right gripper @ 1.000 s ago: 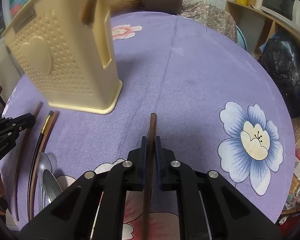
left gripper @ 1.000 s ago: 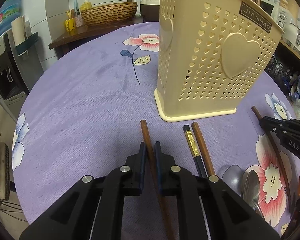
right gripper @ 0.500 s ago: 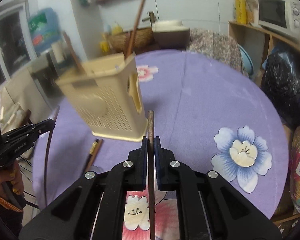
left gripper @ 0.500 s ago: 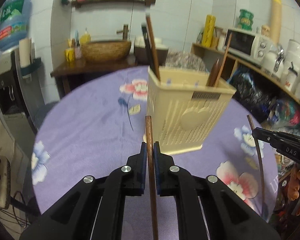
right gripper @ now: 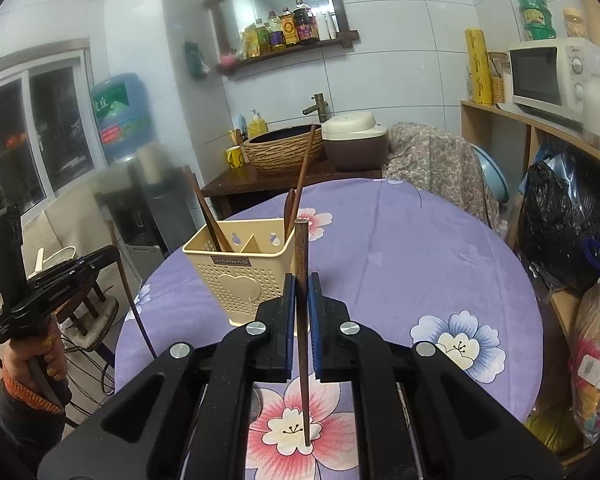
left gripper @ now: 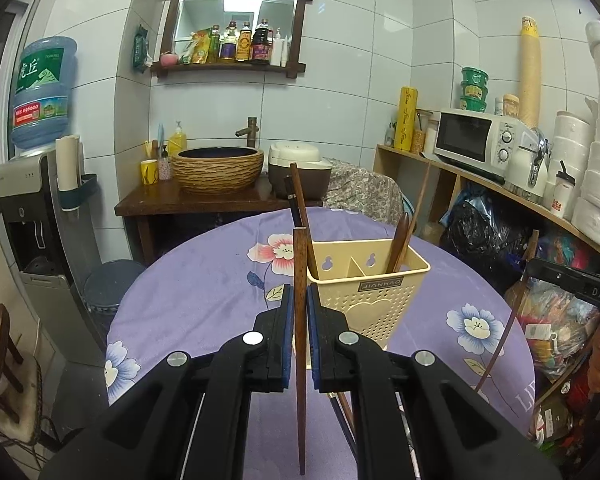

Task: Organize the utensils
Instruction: 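Carry both brown chopsticks up over the beige holder, then lower both brown chopsticks into the beige holder and open both tools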

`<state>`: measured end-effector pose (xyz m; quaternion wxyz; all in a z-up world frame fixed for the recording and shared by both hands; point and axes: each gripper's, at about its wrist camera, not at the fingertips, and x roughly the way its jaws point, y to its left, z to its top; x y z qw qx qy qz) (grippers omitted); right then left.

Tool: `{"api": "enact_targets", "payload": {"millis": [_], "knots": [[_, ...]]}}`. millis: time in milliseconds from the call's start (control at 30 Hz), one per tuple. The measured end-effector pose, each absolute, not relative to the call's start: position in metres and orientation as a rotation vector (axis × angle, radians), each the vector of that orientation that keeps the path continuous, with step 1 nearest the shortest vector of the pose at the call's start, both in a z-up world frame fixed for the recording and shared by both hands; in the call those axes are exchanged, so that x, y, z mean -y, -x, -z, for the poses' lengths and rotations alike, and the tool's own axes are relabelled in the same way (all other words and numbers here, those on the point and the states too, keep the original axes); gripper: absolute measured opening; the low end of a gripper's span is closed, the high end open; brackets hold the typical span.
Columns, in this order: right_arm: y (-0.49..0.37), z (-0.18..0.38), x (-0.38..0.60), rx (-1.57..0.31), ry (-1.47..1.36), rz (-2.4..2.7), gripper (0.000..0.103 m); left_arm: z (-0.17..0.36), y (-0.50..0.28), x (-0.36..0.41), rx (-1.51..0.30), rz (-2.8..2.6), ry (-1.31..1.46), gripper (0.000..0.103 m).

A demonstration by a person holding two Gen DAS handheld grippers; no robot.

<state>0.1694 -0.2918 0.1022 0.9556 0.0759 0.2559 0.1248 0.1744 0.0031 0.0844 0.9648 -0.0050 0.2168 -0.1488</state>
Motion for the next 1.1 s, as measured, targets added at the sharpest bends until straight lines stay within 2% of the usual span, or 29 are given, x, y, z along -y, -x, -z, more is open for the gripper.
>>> {"api": "enact_targets", "payload": {"millis": [533, 900, 1000, 1100], "knots": [[-0.171, -0.122, 0.280, -0.495, -0.134, -0.310, 0.007, -0.104, -0.173, -0.012, -0.407, 0.325, 0.032, 0.008], [-0.201, -0.245, 0.264, -0.270, -0.170, -0.378, 0.007, -0.224, -0.191, 0.008, -0.193, 0.383, 0.040, 0.008], [-0.216, -0.267, 0.256, -0.210, -0.157, -0.332, 0.007, -0.236, -0.210, 0.017, -0.169, 0.363, 0.062, 0.008], [-0.234, -0.261, 0.250, -0.211, -0.159, -0.300, 0.007, -0.226, -0.229, 0.027, -0.178, 0.339, 0.063, 0.008]]}}
